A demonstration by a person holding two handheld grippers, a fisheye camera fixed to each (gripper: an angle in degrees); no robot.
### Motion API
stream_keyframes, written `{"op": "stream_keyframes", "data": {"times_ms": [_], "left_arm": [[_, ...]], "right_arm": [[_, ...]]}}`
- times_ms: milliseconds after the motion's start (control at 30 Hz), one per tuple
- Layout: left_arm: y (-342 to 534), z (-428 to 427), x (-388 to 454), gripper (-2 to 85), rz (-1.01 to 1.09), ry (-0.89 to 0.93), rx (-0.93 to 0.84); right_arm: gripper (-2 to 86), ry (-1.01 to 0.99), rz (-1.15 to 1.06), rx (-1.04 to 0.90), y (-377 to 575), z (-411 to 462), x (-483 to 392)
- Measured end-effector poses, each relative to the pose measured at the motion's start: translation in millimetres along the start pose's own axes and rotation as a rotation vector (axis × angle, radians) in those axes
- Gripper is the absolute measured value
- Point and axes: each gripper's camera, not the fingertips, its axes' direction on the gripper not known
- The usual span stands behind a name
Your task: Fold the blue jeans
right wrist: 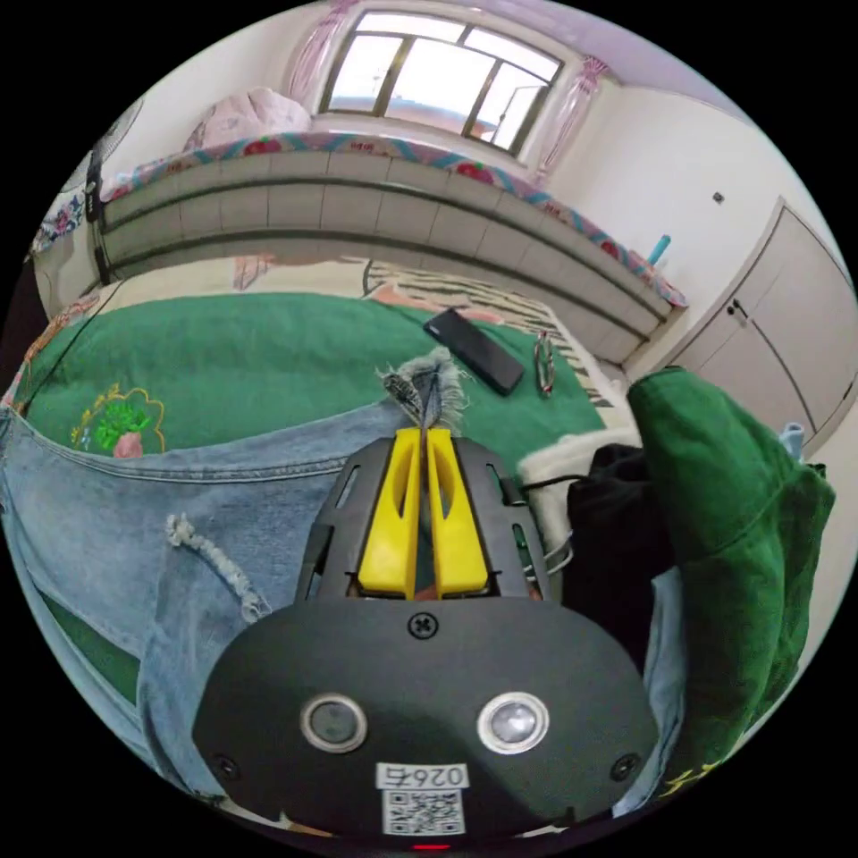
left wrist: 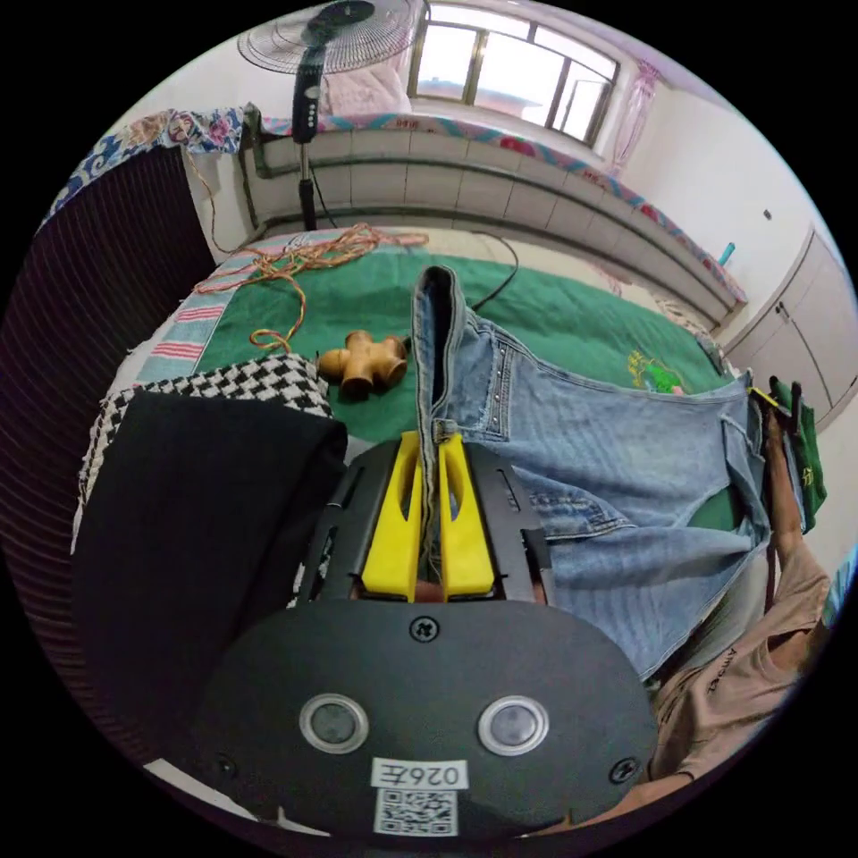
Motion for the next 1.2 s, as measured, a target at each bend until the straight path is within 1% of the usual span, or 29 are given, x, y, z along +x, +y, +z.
{"op": "stream_keyframes", "data": {"times_ms": [33, 100, 133, 200, 267, 333, 400, 433, 467, 500, 533, 567, 600, 633, 667, 700, 733, 767, 800, 833, 867, 900, 933, 1000, 1067, 1100, 1133, 1200], "left_arm": [[-2, 0, 0, 2.4, -0.004, 0.004, 0.005], [-11, 12, 4, 3.1, 0.010, -0.023, -0.027], [-13, 18, 5, 3.5, 0.011, -0.027, -0.043], [-15, 47, 2, 6.4, -0.017, -0.066, -0.169], [-14, 45, 2, 8.4, -0.033, -0.128, -0.201], [-7, 23, 7, 8.0, -0.044, -0.160, -0.151], [15, -14, 26, 4.0, -0.047, -0.288, -0.033], [22, -20, 33, 2.3, -0.013, -0.313, -0.005], [33, -22, 45, 0.3, 0.091, -0.340, -0.014], [40, -11, 49, -0.3, 0.145, -0.378, -0.131], [42, -6, 48, -0.4, 0.151, -0.419, -0.197], [50, -10, 49, -0.7, 0.162, -0.502, -0.225], [63, -32, 51, -0.7, 0.148, -0.566, -0.142], [71, -48, 52, -0.7, 0.137, -0.574, -0.091], [87, -79, 50, -0.6, 0.106, -0.544, 0.001], [108, -110, 46, -0.5, 0.060, -0.485, 0.090], [120, -125, 43, -0.3, 0.038, -0.444, 0.134], [145, -149, 36, 0.0, -0.008, -0.353, 0.199], [169, -166, 25, 0.5, -0.069, -0.262, 0.226], [180, -172, 18, 1.1, -0.091, -0.210, 0.228], [202, -179, 6, 2.5, -0.129, -0.113, 0.210], [221, -183, -8, 7.4, -0.182, -0.037, 0.181], [230, -186, -15, 9.9, -0.205, -0.002, 0.176], [263, -195, -37, 14.9, -0.284, 0.138, 0.195], [274, -195, -50, 17.4, -0.317, 0.199, 0.181], [275, -192, -56, 18.6, -0.319, 0.234, 0.142], [274, -190, -58, 19.3, -0.317, 0.248, 0.115], [267, -192, -63, 20.6, -0.308, 0.232, 0.068]], "right_arm": [[-1.5, 0.011, 0.036, 0.034, -7, -5, 6], [-1.4, 0.059, 0.029, 0.033, -18, 5, 6], [-1.3, 0.079, -0.010, -0.047, -25, 26, 2], [-1.0, 0.112, -0.005, -0.182, -29, 51, -6], [-1.0, 0.108, -0.013, -0.140, -23, 43, -17], [-1.1, -0.009, -0.081, -0.053, -6, 13, -36], [-1.1, -0.128, -0.123, -0.010, 17, -4, -51], [-1.1, -0.167, -0.203, -0.051, 32, 0, -65], [-1.1, -0.152, -0.258, -0.102, 38, 8, -72], [-1.1, -0.034, -0.363, -0.277, 51, 36, -83], [-1.1, -0.003, -0.390, -0.253, 60, 36, -82], [-1.0, 0.030, -0.321, -0.241, 61, 28, -75], [-1.0, 0.069, -0.254, -0.261, 61, 9, -64], [-1.0, 0.022, -0.239, -0.197, 66, -20, -58], [-1.0, -0.004, -0.214, -0.167, 70, -34, -54], [-1.0, -0.072, -0.176, -0.114, 78, -64, -49], [-0.8, -0.159, -0.174, -0.075, 87, -90, -48], [-0.6, -0.198, -0.170, -0.061, 92, -101, -49], [0.4, -0.265, -0.172, -0.039, 100, -119, -54], [2.0, -0.315, -0.197, -0.044, 107, -131, -62], [2.9, -0.336, -0.204, -0.050, 110, -134, -67], [4.9, -0.380, -0.221, -0.066, 115, -138, -76], [7.2, -0.410, -0.238, -0.101, 119, -138, -86], [10.4, -0.436, -0.260, -0.177, 124, -131, -98], [12.2, -0.366, -0.276, -0.257, 128, -115, -104], [12.4, -0.267, -0.296, -0.328, 133, -99, -105], [12.2, -0.230, -0.333, -0.393, 140, -85, -102], [8.8, -0.280, -0.249, -0.363, 144, -93, -78]]}}
